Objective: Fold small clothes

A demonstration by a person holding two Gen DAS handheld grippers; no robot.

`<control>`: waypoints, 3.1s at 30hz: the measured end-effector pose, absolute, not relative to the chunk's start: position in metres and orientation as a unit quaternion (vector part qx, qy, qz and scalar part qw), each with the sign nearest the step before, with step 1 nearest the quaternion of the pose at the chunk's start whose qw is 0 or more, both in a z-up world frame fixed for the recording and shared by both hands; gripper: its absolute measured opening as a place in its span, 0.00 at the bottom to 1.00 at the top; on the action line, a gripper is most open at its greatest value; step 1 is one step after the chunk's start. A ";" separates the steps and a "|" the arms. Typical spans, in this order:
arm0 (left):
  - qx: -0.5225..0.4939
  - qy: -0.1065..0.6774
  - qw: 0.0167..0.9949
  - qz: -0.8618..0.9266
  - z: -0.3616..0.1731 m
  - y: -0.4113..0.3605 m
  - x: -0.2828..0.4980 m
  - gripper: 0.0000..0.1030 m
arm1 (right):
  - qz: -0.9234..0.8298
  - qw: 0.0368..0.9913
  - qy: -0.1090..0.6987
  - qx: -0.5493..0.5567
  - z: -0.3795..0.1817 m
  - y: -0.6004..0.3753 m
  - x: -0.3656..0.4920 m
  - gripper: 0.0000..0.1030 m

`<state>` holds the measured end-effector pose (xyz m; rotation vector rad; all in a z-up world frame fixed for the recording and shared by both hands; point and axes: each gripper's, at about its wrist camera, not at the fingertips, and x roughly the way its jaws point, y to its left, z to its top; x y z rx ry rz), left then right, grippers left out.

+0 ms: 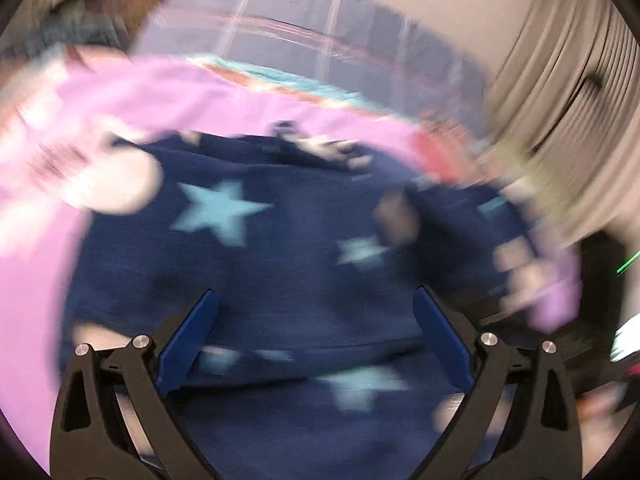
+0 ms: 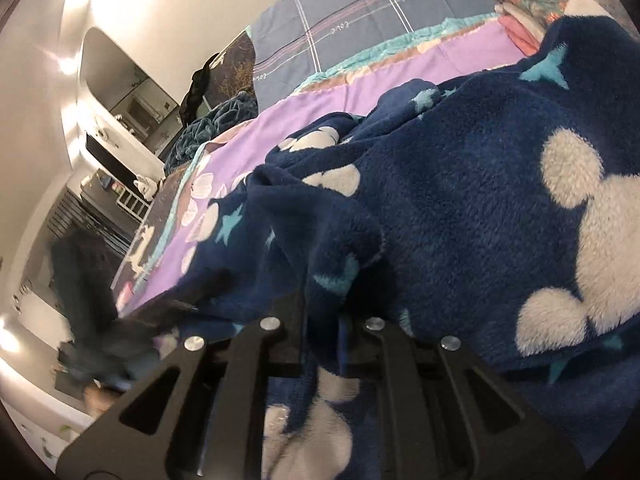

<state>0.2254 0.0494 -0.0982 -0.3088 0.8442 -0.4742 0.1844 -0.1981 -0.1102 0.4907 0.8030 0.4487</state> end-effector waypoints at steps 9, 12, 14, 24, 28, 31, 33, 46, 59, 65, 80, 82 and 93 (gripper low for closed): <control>-0.227 0.457 0.808 -0.295 -0.090 -0.007 0.253 0.99 | 0.211 0.890 0.362 0.180 -0.107 -0.185 0.176 0.19; -0.212 0.483 0.803 -0.278 -0.098 -0.023 0.260 0.99 | 0.211 0.892 0.359 0.175 -0.107 -0.184 0.174 0.23; -0.214 0.496 0.798 -0.268 -0.104 -0.028 0.267 0.97 | 0.218 0.893 0.354 0.171 -0.106 -0.183 0.173 0.30; -0.144 0.403 0.856 -0.291 -0.022 -0.023 0.259 0.09 | 0.240 0.900 0.303 0.202 -0.093 -0.201 0.161 0.47; -0.085 0.342 0.899 -0.261 0.026 -0.005 0.246 0.09 | 0.180 0.913 0.285 0.230 -0.092 -0.222 0.157 0.55; -0.051 0.325 0.920 -0.211 0.039 0.025 0.242 0.09 | 0.129 0.912 0.290 0.261 -0.097 -0.239 0.160 0.55; -0.032 0.326 0.930 -0.167 0.035 0.047 0.246 0.10 | 0.090 0.897 0.328 0.281 -0.112 -0.249 0.170 0.52; -0.028 0.409 0.912 -0.016 -0.072 0.124 0.269 0.60 | 0.088 0.902 0.356 0.228 -0.109 -0.230 0.166 0.67; 0.095 0.397 0.910 -0.067 -0.120 0.034 0.253 0.87 | 0.008 0.912 0.402 0.082 -0.115 -0.244 0.178 0.28; 0.077 0.397 0.911 -0.077 -0.118 0.042 0.248 0.89 | 0.000 0.920 0.389 0.055 -0.109 -0.236 0.164 0.28; 0.074 0.361 0.924 -0.100 -0.072 0.118 0.116 0.92 | 0.067 0.917 0.368 0.136 -0.070 -0.269 0.119 0.43; 0.070 0.369 0.922 -0.097 -0.075 0.135 0.092 0.92 | 0.094 0.914 0.368 0.139 -0.060 -0.274 0.091 0.43; 0.052 0.381 0.919 -0.089 -0.092 0.151 0.010 0.95 | 0.330 0.823 0.454 0.091 -0.083 -0.184 -0.064 0.11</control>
